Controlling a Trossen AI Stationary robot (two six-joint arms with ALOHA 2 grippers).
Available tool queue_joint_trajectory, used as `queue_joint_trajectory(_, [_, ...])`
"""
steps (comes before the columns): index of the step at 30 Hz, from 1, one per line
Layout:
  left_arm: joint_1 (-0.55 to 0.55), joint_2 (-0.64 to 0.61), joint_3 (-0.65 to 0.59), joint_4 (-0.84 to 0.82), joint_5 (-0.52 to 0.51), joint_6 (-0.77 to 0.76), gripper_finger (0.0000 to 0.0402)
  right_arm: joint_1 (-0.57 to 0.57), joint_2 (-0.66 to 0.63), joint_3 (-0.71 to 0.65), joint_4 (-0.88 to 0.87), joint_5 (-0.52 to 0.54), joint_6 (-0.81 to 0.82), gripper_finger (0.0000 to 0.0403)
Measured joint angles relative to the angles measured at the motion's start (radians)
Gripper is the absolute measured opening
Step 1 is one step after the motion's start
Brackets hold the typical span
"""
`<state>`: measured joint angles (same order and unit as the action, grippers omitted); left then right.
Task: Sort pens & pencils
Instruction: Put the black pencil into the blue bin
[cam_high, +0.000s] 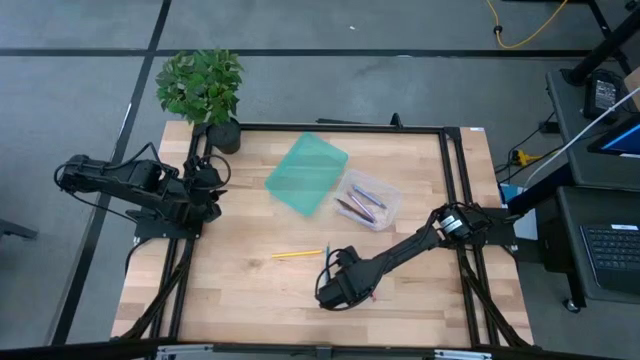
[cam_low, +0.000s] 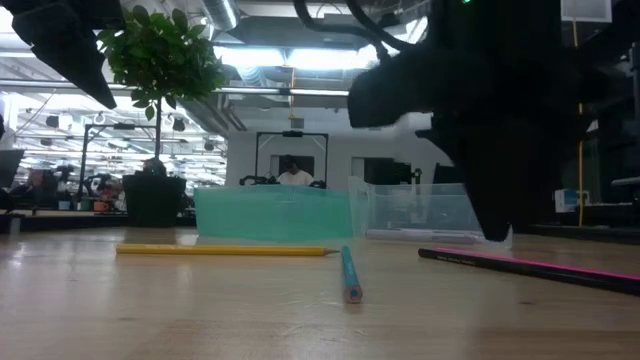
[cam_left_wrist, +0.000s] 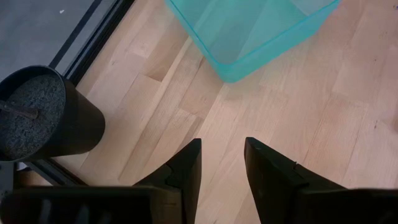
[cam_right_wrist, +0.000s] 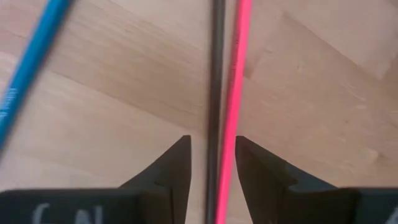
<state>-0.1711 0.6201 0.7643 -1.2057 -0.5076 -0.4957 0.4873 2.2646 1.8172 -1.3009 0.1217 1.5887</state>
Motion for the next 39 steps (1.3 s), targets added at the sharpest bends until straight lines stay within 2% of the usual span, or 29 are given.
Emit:
queue_joint_trajectory(21, [0.000, 0.000, 0.000, -0.009, 0.000, -0.003, 0.0115, 0.000, 0.000, -0.008, 0.078, 0.018, 0.000, 0.0126])
queue_joint_trajectory(31, [0.000, 0.000, 0.000, -0.023, 0.000, -0.020, 0.0115, 0.000, -0.012, -0.131, 0.201, 0.006, 0.000, 0.0126])
queue_joint_trajectory(39, [0.000, 0.000, 0.000, -0.023, 0.000, -0.022, 0.0115, 0.000, -0.007, -0.135, 0.209, -0.002, 0.000, 0.0126])
